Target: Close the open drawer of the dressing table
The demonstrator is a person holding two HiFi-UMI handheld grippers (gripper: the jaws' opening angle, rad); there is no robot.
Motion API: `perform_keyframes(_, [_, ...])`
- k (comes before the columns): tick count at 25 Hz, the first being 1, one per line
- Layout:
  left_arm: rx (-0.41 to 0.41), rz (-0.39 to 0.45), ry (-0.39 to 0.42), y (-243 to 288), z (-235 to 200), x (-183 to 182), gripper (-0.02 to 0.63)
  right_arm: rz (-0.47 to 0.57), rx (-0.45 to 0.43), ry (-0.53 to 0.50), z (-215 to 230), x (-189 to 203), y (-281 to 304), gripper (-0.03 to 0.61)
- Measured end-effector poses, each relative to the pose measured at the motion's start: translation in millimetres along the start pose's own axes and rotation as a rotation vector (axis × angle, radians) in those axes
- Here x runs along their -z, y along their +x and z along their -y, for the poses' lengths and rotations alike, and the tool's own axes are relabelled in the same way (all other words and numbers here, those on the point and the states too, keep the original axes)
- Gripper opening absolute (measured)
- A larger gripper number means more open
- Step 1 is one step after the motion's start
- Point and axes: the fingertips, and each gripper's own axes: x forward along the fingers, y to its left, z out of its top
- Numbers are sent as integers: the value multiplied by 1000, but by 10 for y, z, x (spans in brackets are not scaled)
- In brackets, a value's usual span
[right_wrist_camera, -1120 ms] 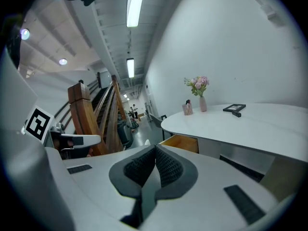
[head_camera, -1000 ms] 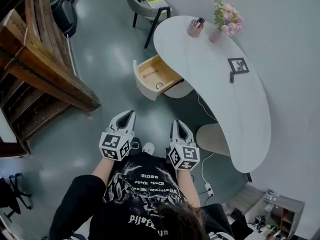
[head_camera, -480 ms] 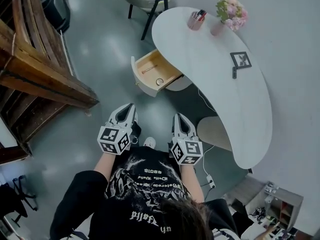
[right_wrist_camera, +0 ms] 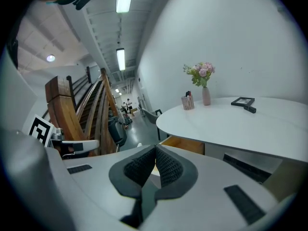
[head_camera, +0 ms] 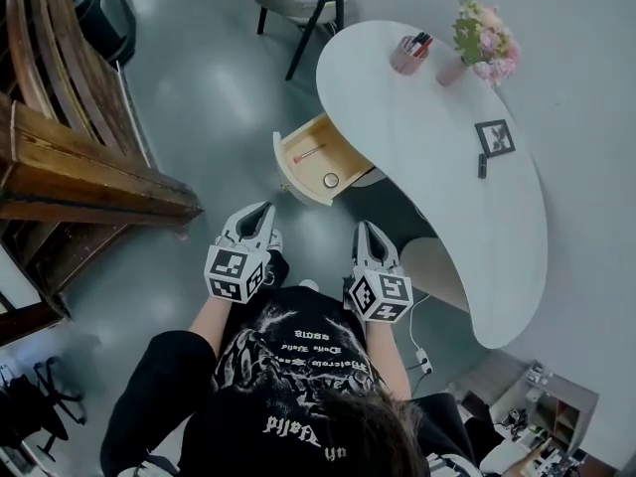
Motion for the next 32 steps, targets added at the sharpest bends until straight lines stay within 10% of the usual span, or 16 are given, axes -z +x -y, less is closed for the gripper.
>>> perform_keyframes(14, [115, -101, 76, 585, -685, -154, 26, 22, 131, 89, -124, -214, 815, 26])
perform_keyframes(32, [107, -228, 35, 932, -662, 324, 26, -84, 78, 55, -122, 29, 1064, 26])
